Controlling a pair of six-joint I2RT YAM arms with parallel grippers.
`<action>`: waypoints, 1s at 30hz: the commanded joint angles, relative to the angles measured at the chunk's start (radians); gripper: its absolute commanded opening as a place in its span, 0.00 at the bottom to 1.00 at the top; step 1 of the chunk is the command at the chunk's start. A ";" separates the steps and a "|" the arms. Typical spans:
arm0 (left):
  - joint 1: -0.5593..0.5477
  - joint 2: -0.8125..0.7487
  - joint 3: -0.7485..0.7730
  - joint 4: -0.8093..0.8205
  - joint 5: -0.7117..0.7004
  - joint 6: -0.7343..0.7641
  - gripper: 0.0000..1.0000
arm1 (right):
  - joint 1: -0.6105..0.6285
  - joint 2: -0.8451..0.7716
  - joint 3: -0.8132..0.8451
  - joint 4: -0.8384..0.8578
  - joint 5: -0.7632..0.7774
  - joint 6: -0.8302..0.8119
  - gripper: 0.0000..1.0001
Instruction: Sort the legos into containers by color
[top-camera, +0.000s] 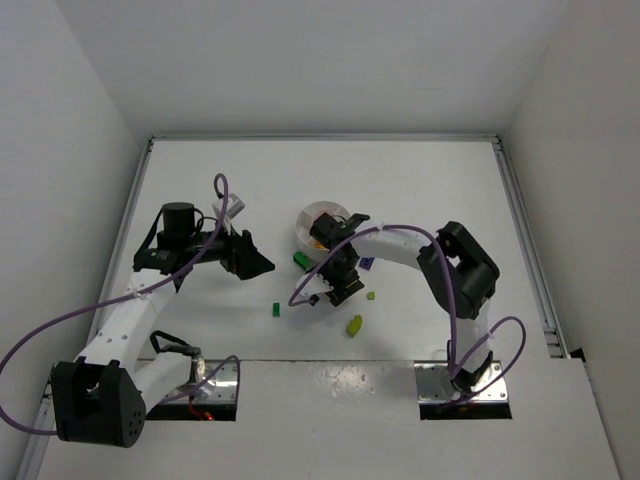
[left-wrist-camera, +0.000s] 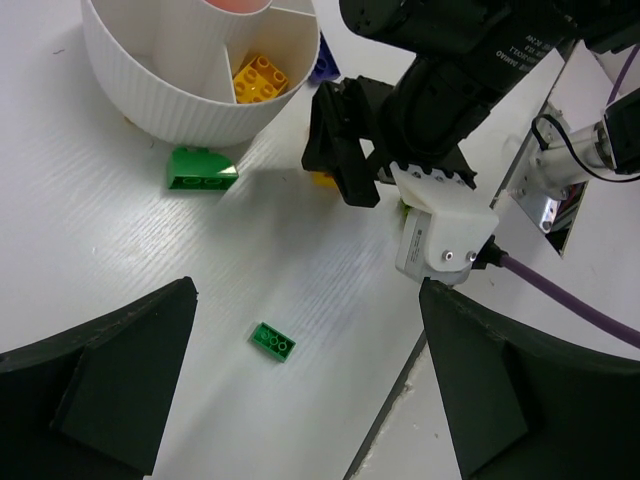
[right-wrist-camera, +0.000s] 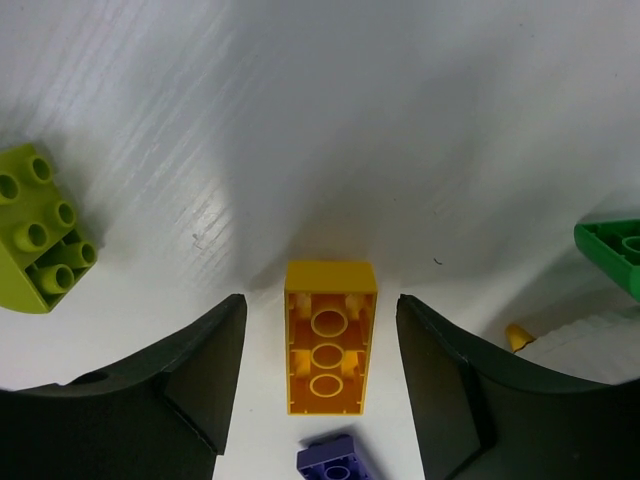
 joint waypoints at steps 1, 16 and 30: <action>0.012 -0.006 0.009 0.027 0.015 0.002 1.00 | 0.025 0.010 0.050 -0.004 0.030 -0.007 0.62; 0.012 -0.006 0.009 0.027 0.025 0.002 1.00 | 0.063 0.048 0.070 -0.013 0.108 0.003 0.32; 0.012 -0.024 0.020 0.027 0.034 0.002 1.00 | 0.033 -0.392 -0.158 0.338 -0.261 0.545 0.00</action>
